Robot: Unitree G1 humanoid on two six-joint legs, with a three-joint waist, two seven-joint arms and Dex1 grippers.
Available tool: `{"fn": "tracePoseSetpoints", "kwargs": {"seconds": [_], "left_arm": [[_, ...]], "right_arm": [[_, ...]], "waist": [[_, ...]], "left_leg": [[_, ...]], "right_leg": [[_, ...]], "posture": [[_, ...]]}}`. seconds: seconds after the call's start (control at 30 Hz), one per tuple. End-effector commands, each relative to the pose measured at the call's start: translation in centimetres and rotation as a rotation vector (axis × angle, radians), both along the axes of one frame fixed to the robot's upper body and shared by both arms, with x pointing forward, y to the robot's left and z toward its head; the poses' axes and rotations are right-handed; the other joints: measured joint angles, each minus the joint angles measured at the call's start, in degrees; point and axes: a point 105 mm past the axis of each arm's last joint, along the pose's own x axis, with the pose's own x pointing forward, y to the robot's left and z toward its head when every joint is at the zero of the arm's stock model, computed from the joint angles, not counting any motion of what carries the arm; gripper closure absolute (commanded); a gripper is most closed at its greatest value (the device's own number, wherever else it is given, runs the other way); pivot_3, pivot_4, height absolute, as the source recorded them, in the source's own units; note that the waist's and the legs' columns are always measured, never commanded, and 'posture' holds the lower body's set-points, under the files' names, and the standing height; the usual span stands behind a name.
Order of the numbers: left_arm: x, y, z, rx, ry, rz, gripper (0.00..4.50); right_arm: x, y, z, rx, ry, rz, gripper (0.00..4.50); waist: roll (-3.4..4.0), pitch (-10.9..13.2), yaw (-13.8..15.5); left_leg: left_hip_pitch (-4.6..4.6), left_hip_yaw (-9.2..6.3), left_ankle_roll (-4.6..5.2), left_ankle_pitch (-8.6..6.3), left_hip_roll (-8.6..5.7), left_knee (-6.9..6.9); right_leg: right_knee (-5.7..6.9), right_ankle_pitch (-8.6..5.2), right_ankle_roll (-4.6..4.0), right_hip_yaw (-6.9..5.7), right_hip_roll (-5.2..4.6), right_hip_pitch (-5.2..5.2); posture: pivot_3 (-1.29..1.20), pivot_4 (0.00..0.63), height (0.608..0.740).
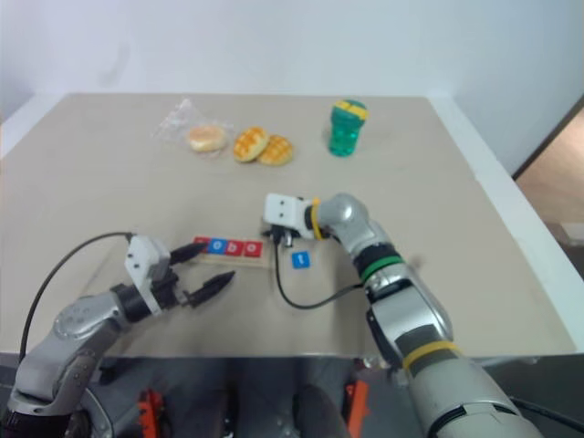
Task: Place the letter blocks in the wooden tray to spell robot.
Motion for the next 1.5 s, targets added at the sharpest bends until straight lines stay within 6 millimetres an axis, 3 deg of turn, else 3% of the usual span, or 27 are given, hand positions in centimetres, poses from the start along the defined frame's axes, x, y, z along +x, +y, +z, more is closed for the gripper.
{"fn": "tracePoseSetpoints", "kwargs": {"seconds": [0.03,0.13,0.2,0.27,0.3,0.37,0.4,0.47,0.53,0.63,0.73,0.93,1.23,1.5], "left_arm": [[-0.1,-0.5,1.0,0.012,-0.050,-0.042,0.00],[-0.2,-0.6,1.0,0.018,-0.050,-0.055,0.00],[-0.2,-0.7,1.0,0.021,-0.051,-0.060,0.00],[-0.2,-0.8,1.1,0.021,-0.051,-0.066,0.00],[-0.2,-0.8,1.1,0.021,-0.051,-0.068,0.00],[-0.2,-1.0,1.1,0.023,-0.049,-0.075,0.00],[-0.2,-1.1,1.0,0.023,-0.047,-0.078,0.00],[-0.4,-1.2,1.0,0.025,-0.043,-0.085,0.00],[-0.5,-1.2,1.0,0.025,-0.039,-0.090,0.00],[-0.6,-1.3,0.9,0.028,-0.033,-0.102,0.00],[-0.6,-1.5,0.7,0.035,-0.029,-0.122,0.00],[-0.5,-1.9,0.7,0.036,-0.032,-0.140,0.00],[-1.6,-2.4,1.1,0.014,-0.040,-0.188,0.00],[-1.9,-2.2,0.8,0.033,-0.040,-0.159,0.00]], "right_arm": [[1.2,-1.7,5.1,0.216,-0.011,-0.093,2.77],[0.6,-3.0,6.2,0.335,0.083,-0.121,2.77],[-0.3,-3.6,6.4,0.402,0.175,-0.125,2.39],[-1.5,-4.5,6.4,0.502,0.285,-0.152,2.37],[-2.1,-4.7,6.4,0.530,0.318,-0.159,1.89],[-4.0,-6.1,5.4,0.568,0.389,-0.213,1.81],[-5.3,-6.8,4.6,0.579,0.419,-0.244,1.23],[-7.3,-7.7,3.6,0.579,0.437,-0.291,0.82],[-8.8,-8.0,3.5,0.584,0.451,-0.315,0.05],[-10.4,-8.5,3.1,0.563,0.445,-0.313,0.05],[-10.5,-9.0,2.5,0.485,0.425,-0.273,0.05],[-8.4,-8.7,2.8,0.380,0.353,-0.129,0.05],[-6.8,-7.8,-0.4,0.180,0.349,0.073,0.05],[-5.4,-7.3,-2.0,0.147,0.359,0.088,0.28]], "waist": [[0.00,0.00,0.02],[0.01,0.01,0.03],[0.01,0.00,0.03],[0.00,0.00,0.05],[0.00,0.00,0.08],[0.01,0.00,0.14],[0.03,0.01,0.21],[0.03,0.01,0.48],[0.04,0.01,0.56],[0.08,0.04,-0.14],[0.07,0.04,-0.17],[0.06,0.05,-0.19],[0.05,0.05,0.05],[0.05,0.05,0.03]], "left_leg": [[0.00,0.00,0.00,0.00,0.00,0.00],[-0.02,0.00,0.00,0.00,-0.02,0.01],[-0.02,0.00,0.00,0.00,-0.02,0.01],[-0.02,0.00,0.00,0.00,-0.02,0.00],[-0.02,-0.07,0.00,0.00,-0.02,-0.01],[-0.03,-0.14,0.00,0.00,-0.02,-0.02],[-0.04,-0.18,0.00,0.00,-0.03,-0.02],[-0.06,-0.23,0.00,0.00,-0.05,0.01],[-0.12,-0.38,-0.01,-0.01,-0.12,0.00],[-0.04,-0.18,-0.01,-0.02,-0.11,0.03],[0.14,-0.12,0.00,0.00,-0.04,0.15],[0.17,-0.03,0.19,0.12,-0.03,0.31],[0.01,0.00,0.19,0.09,-0.05,0.28],[0.04,-0.01,0.17,0.09,-0.05,0.29]], "right_leg": [[0.00,0.00,0.00,-0.01,0.00,0.00],[0.00,0.00,0.00,-0.01,-0.03,0.01],[0.00,-0.01,0.01,0.00,-0.03,0.01],[0.00,-0.01,0.02,0.00,-0.03,0.01],[-0.01,-0.03,0.02,-0.07,-0.02,0.05],[0.00,-0.06,0.01,-0.12,-0.03,0.06],[0.00,-0.06,0.00,-0.15,-0.03,0.06],[0.01,-0.09,0.02,-0.20,-0.05,0.07],[-0.01,-0.34,0.29,-0.34,-0.16,0.11],[0.01,-0.34,0.42,-0.18,-0.13,0.07],[0.01,-0.19,0.38,-0.15,-0.02,0.19],[0.01,-0.09,0.13,-0.07,0.02,0.22],[-0.04,-0.05,0.54,0.00,0.01,0.16],[-0.04,0.00,0.49,0.00,0.01,0.17]], "posture": [[0.00,0.150,0.740],[0.00,0.150,0.740],[0.00,0.150,0.740],[0.00,0.150,0.740],[0.00,0.150,0.740],[0.00,0.150,0.740],[0.00,0.150,0.740],[0.00,0.150,0.740],[0.00,0.150,0.740],[0.00,0.150,0.740],[0.00,0.150,0.740],[0.00,0.150,0.740],[0.00,0.150,0.740],[0.00,0.150,0.740]]}}
